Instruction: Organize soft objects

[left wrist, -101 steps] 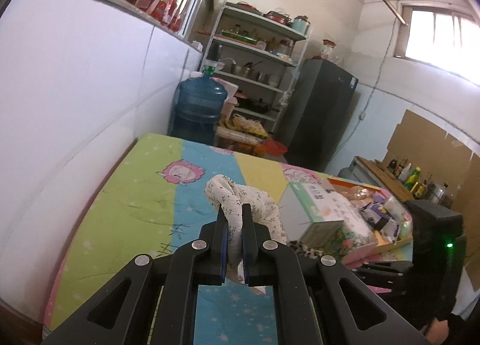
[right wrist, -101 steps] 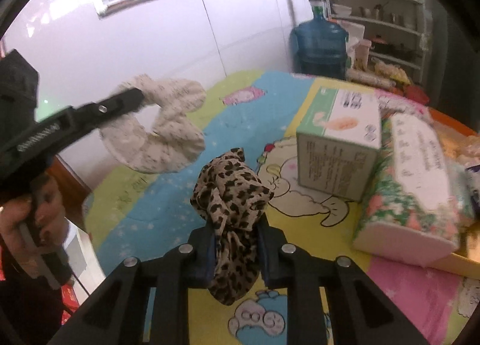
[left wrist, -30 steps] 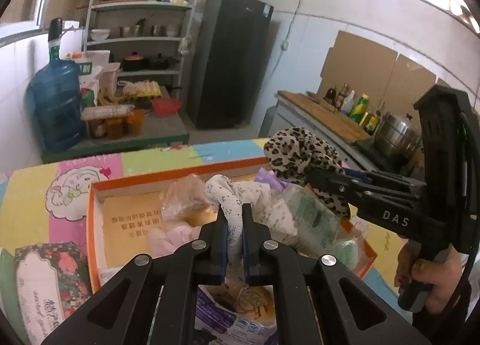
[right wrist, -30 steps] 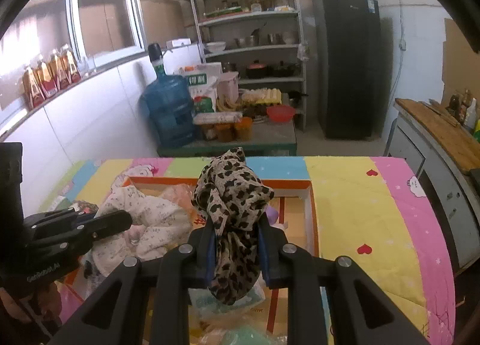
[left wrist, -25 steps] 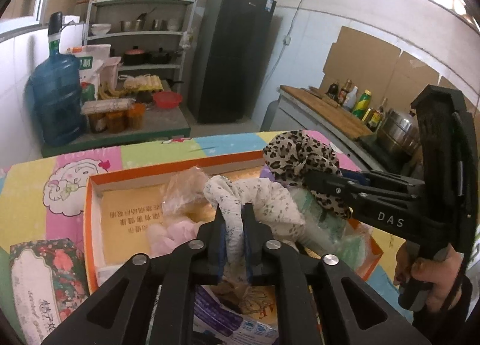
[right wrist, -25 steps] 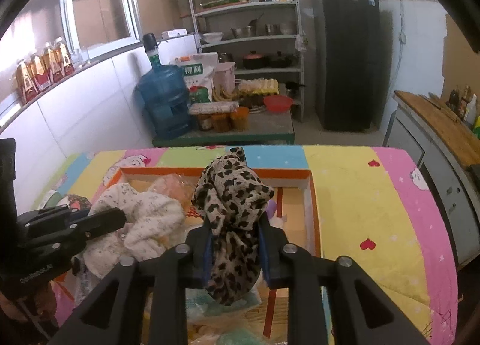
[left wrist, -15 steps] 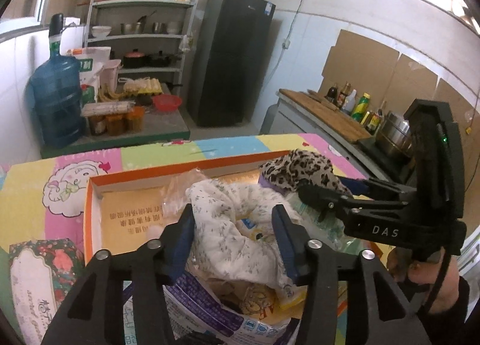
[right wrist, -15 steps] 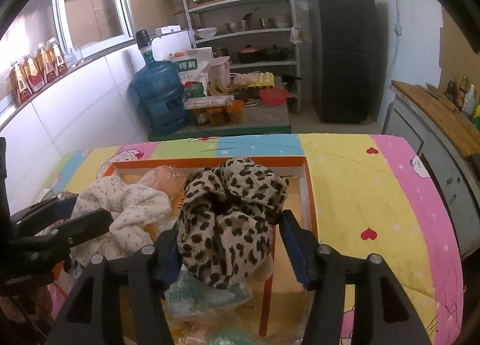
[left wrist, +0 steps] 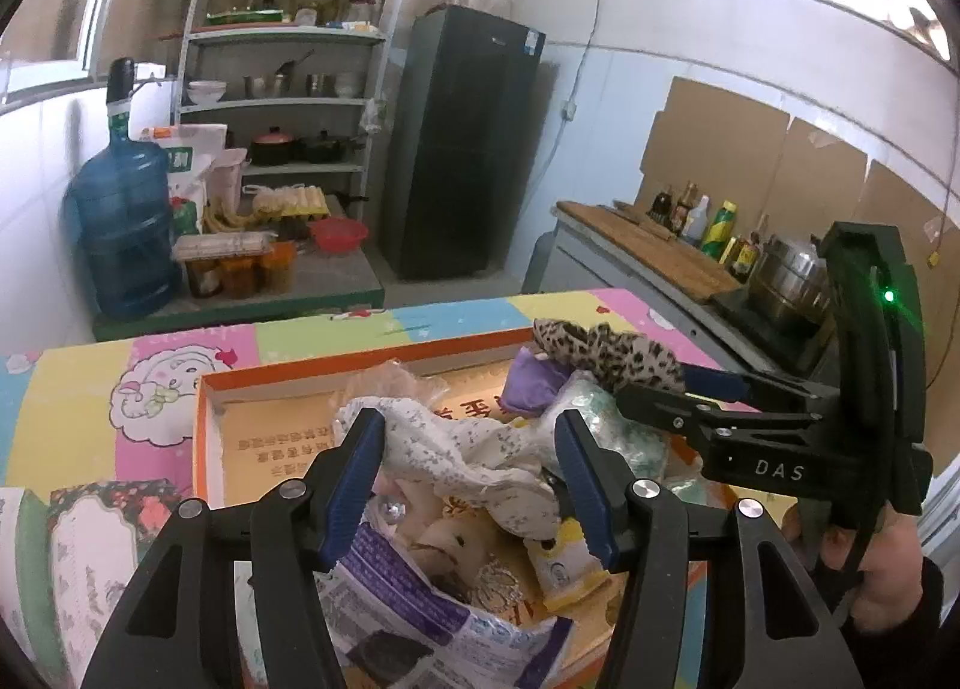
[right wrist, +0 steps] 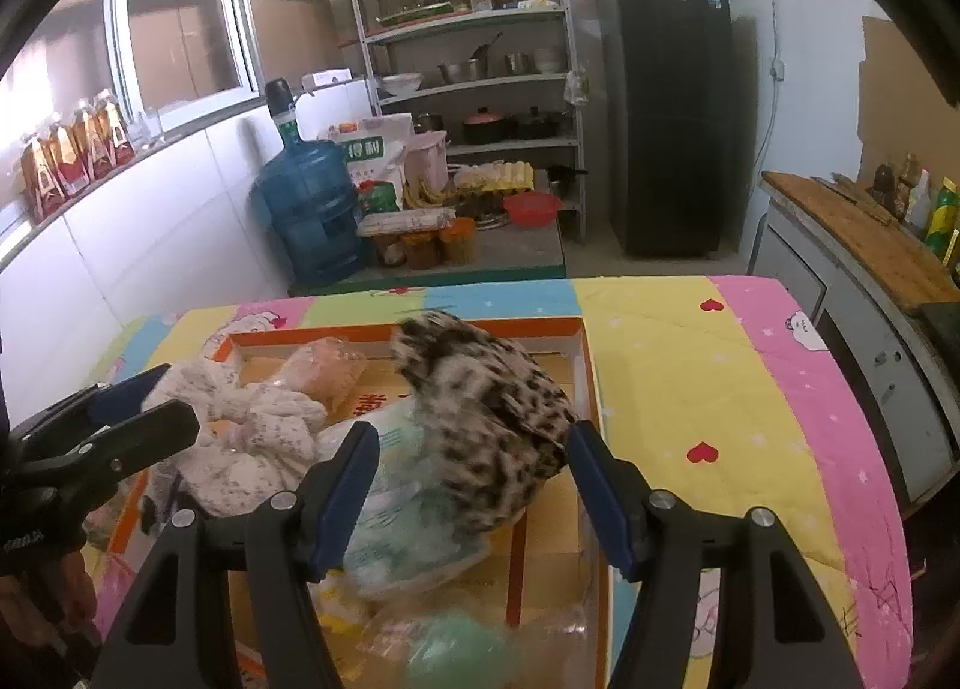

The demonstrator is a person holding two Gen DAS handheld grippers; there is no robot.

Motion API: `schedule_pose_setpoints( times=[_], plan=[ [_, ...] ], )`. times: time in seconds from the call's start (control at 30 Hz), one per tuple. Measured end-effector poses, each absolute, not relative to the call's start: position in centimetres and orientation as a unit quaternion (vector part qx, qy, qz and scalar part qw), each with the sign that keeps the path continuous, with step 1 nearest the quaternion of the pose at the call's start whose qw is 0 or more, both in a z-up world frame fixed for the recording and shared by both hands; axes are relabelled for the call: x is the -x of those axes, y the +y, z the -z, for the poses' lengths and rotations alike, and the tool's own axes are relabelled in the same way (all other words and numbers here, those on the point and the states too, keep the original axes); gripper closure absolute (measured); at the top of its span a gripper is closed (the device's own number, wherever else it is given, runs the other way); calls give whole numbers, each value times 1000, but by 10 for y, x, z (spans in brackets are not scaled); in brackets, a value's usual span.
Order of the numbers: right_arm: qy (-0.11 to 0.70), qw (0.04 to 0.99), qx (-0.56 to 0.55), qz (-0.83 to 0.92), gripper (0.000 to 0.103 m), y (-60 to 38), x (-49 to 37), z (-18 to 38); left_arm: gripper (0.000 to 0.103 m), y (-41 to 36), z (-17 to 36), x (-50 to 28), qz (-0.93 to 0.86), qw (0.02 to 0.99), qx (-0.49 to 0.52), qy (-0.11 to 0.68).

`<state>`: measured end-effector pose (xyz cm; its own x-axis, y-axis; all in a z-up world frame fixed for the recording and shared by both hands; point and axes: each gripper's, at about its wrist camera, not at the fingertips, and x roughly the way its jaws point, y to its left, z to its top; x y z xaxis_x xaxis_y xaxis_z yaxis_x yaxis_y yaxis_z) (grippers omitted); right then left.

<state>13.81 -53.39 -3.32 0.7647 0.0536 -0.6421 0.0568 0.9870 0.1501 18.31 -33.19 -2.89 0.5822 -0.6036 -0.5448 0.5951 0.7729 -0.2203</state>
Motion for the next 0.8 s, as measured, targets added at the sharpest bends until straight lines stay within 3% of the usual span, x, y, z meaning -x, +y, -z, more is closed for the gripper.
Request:
schedule_pose_setpoints(
  times=[0.8],
  plan=[
    [269, 961, -61, -4, 38, -431, -53, -10, 42, -243, -17, -100, 280, 930, 17, 236]
  ],
)
